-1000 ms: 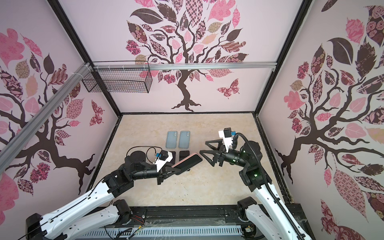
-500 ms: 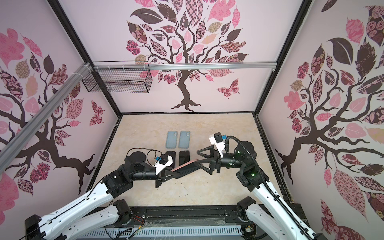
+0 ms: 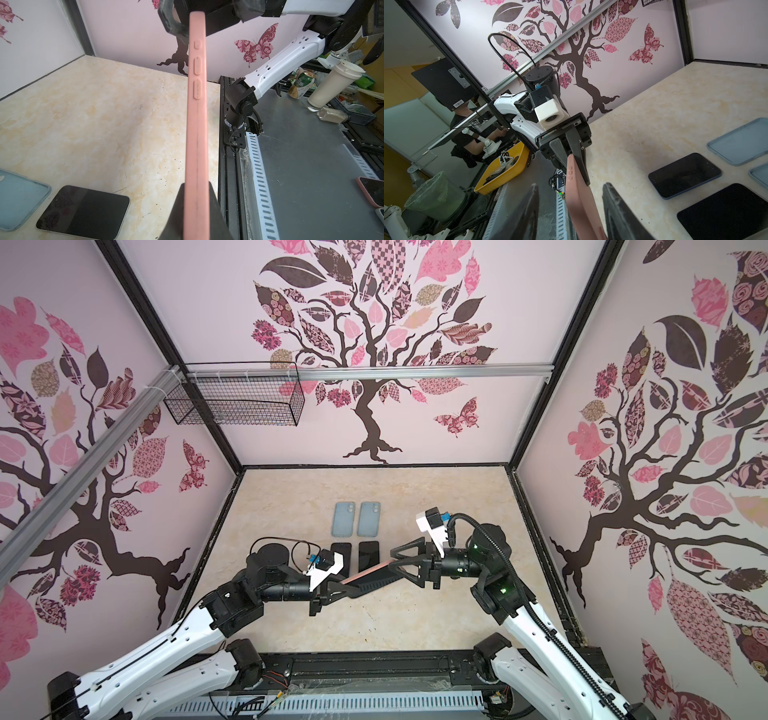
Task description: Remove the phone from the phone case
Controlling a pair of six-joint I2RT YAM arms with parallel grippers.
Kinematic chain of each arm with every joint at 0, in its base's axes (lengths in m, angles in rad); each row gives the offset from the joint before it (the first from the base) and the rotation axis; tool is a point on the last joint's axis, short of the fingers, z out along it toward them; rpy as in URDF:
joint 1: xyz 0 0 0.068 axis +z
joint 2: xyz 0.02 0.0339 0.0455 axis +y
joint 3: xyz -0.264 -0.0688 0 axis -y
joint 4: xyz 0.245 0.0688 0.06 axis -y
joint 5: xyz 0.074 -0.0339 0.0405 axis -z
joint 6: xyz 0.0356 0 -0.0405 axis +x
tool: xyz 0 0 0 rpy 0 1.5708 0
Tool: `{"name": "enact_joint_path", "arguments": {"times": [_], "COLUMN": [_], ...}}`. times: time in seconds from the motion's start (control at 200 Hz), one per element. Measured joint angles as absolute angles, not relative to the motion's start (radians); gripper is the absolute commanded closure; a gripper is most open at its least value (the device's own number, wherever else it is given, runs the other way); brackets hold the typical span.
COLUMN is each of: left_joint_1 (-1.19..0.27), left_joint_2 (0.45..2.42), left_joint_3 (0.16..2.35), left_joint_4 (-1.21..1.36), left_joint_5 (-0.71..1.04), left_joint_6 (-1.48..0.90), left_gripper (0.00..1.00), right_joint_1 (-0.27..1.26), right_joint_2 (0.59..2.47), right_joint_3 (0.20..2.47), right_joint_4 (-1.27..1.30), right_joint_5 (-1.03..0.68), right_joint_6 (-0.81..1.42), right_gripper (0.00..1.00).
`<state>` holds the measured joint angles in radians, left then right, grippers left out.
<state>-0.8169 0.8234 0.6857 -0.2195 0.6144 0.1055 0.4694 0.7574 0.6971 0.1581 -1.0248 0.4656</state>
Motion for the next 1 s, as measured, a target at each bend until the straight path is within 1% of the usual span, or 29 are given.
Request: {"name": "enact_joint_path", "arguments": {"times": [0.11,0.38,0.585,0.73,0.84,0.895,1.0], "left_joint_1": [-0.817,-0.817,-0.817,-0.817,-0.817,-0.817,-0.817], "left_joint_2": [0.823,0.822,0.822,0.822,0.821,0.820,0.817], "left_joint_3": [0.686,0.686,0.686,0.686,0.686,0.686,0.686], "left_joint_4": [-0.220,-0.219,-0.219,-0.219,-0.219,-0.219,-0.221], "left_joint_5": [0.615,0.616,0.620,0.623,0.624,0.625,0.624], "left_joint_6": [0.105,0.105,0.105,0.105,0.105,0.105,0.105], "left_gripper": [1.00,1.00,1.00,1.00,1.00,1.00,1.00], "right_joint_1": [0.470,0.476,0.487,0.503,0.510,0.511,0.512], "right_joint_2": [0.760,0.785,0.800,0.812,0.815,0.815,0.815], "right_joint_3": [0.690,0.690,0.690,0.690,0.690,0.690,0.690], "right_joint_4": [0.186,0.233,0.245,0.244,0.241,0.240,0.234], "right_joint_5": [-1.022,-1.023,-1.023,-1.023,-1.021,-1.017,-1.008], "right_joint_6": [0.494,0.530,0.543,0.542,0.539,0.541,0.545], "right_gripper": [0.52,0.61,0.61,0.64,0.68,0.72,0.71]}}
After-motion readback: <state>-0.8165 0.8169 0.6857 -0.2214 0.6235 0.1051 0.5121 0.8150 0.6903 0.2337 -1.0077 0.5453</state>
